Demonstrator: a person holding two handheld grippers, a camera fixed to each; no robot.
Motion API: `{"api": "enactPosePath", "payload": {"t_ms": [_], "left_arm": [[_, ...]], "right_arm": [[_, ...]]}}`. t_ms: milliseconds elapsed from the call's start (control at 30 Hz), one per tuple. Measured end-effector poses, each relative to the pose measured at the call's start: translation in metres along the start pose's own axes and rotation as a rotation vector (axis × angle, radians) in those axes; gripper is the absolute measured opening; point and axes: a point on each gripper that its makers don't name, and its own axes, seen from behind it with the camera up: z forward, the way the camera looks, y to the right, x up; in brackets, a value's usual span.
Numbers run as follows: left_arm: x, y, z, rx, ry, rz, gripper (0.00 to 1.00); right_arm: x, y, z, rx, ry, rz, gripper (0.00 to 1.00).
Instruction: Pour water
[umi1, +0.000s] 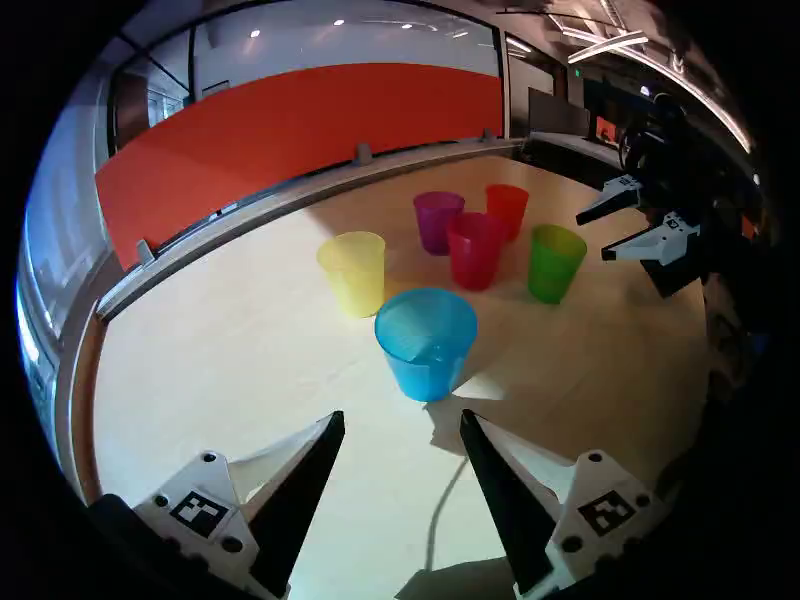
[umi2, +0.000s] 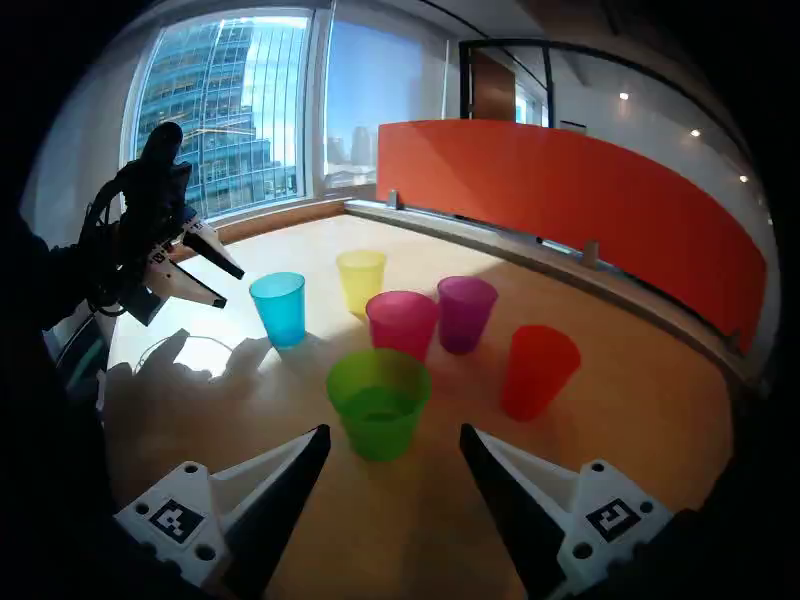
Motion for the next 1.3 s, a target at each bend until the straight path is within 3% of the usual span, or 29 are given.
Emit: {"api": "enactPosePath", "payload": {"t_ms": [300,600,1000,1300], "left_arm": [[0.006,-0.007,-0.023,0.083,0.086,-0.047,0.85],[0.022,-0.03,-0.046,0.208,0.205,-0.099,0.85],[0.041,-0.045,-0.061,0.313,0.336,-0.149,0.85],[0.058,-0.057,-0.073,0.41,0.433,-0.177,0.85]], "right_arm": [[0.009,0.011,-0.032,-0.091,0.056,0.023,1.0],[0.031,0.034,-0.052,-0.195,0.147,0.07,1.0],[0.044,0.049,-0.058,-0.3,0.23,0.09,1.0],[0.049,0.066,-0.06,-0.42,0.311,0.143,1.0]]}}
